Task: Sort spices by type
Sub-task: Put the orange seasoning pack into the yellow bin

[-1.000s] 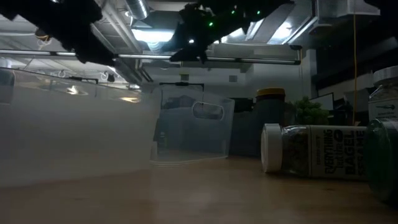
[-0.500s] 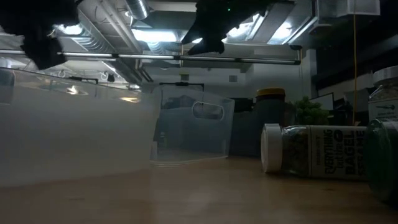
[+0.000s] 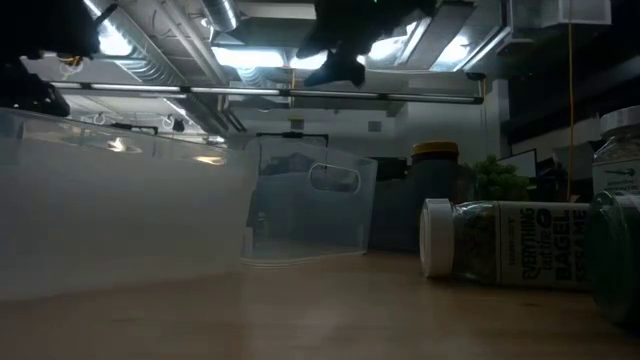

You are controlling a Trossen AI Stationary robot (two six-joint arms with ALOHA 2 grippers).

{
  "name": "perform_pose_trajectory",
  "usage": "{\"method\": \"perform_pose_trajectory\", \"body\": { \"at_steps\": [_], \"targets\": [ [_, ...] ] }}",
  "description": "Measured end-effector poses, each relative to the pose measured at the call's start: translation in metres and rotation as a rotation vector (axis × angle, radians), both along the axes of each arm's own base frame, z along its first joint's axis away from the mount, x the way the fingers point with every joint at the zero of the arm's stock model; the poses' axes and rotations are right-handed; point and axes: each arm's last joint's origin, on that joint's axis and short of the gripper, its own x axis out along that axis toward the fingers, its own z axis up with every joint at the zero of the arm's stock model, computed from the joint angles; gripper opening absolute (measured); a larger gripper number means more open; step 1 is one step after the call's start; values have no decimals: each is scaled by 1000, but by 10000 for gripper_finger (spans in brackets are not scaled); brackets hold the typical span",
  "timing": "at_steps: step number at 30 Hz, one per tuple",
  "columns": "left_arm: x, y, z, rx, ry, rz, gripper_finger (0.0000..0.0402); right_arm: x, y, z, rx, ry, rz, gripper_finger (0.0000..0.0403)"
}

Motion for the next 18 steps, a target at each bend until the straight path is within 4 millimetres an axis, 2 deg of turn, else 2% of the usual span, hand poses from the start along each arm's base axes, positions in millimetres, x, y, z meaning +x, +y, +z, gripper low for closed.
{"method": "perform_pose_trajectory", "body": {
  "at_steps": [11, 18],
  "targets": [
    [15, -44, -26, 80, 1, -296, 175, 4, 57, -3, -8, 34, 133, 280],
    [23, -55, -45, 189, 22, -346, 175, 2, 84, -5, -47, 64, 163, 280]
  ]
}}
